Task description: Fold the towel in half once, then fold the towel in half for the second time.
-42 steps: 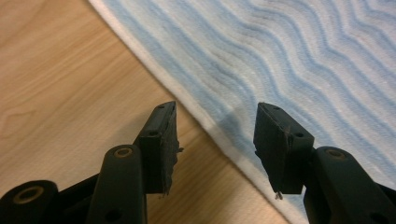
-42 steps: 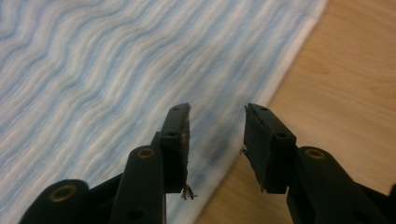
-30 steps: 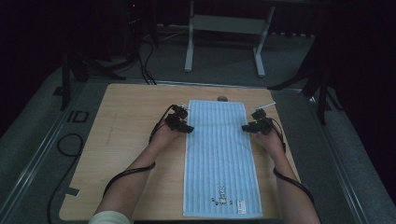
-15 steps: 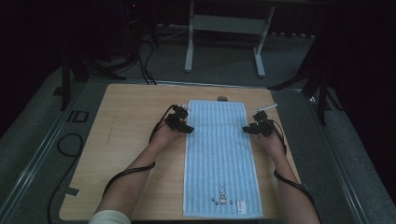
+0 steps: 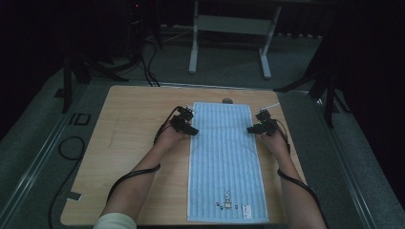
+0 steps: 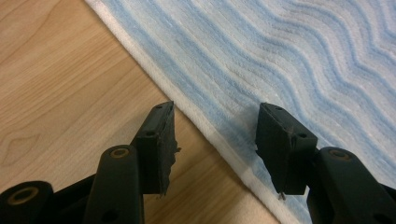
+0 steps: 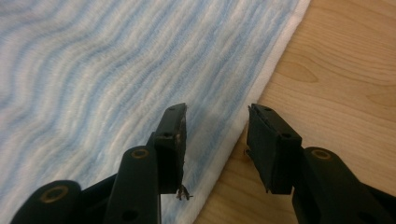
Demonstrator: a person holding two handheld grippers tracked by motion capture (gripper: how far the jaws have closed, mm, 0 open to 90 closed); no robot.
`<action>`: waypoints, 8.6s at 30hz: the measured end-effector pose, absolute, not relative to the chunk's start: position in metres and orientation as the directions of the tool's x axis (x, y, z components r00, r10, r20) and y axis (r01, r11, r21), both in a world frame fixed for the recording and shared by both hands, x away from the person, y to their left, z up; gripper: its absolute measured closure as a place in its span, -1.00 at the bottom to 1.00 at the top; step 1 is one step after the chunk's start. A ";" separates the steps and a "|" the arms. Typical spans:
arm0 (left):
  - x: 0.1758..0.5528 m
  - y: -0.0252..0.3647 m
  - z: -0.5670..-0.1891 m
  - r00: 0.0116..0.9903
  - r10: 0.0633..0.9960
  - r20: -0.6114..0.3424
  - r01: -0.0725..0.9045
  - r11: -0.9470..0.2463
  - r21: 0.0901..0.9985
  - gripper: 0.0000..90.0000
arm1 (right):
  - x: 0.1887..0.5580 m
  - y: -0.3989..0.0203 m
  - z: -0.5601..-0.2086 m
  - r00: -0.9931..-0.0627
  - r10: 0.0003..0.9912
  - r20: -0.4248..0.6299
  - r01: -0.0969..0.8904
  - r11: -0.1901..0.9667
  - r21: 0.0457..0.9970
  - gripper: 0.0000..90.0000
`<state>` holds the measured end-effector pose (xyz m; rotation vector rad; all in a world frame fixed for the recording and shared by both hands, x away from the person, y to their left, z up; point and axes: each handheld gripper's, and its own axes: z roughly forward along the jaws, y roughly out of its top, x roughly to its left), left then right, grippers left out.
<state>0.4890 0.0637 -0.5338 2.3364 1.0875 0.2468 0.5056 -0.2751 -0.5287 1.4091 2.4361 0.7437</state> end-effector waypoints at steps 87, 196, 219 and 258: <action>0.397 0.114 -0.532 0.788 0.615 -0.042 0.543 -0.660 0.519 0.53 | 0.414 -0.199 -0.533 -0.721 0.691 0.052 0.597 0.580 0.554 0.79; 0.284 0.140 -0.528 0.746 0.644 -0.170 0.572 -0.488 0.660 0.87 | 0.311 -0.238 -0.515 -0.796 0.594 0.116 0.513 0.561 0.650 0.97; 0.207 0.169 -0.506 0.835 0.510 -0.207 0.494 -0.531 0.688 -0.04 | 0.237 -0.285 -0.496 -0.776 0.579 0.251 0.552 0.431 0.713 0.46; 0.227 0.142 -0.492 0.883 0.407 -0.233 0.457 -0.637 0.620 0.23 | 0.224 -0.259 -0.505 -0.814 0.509 0.281 0.546 0.504 0.669 0.66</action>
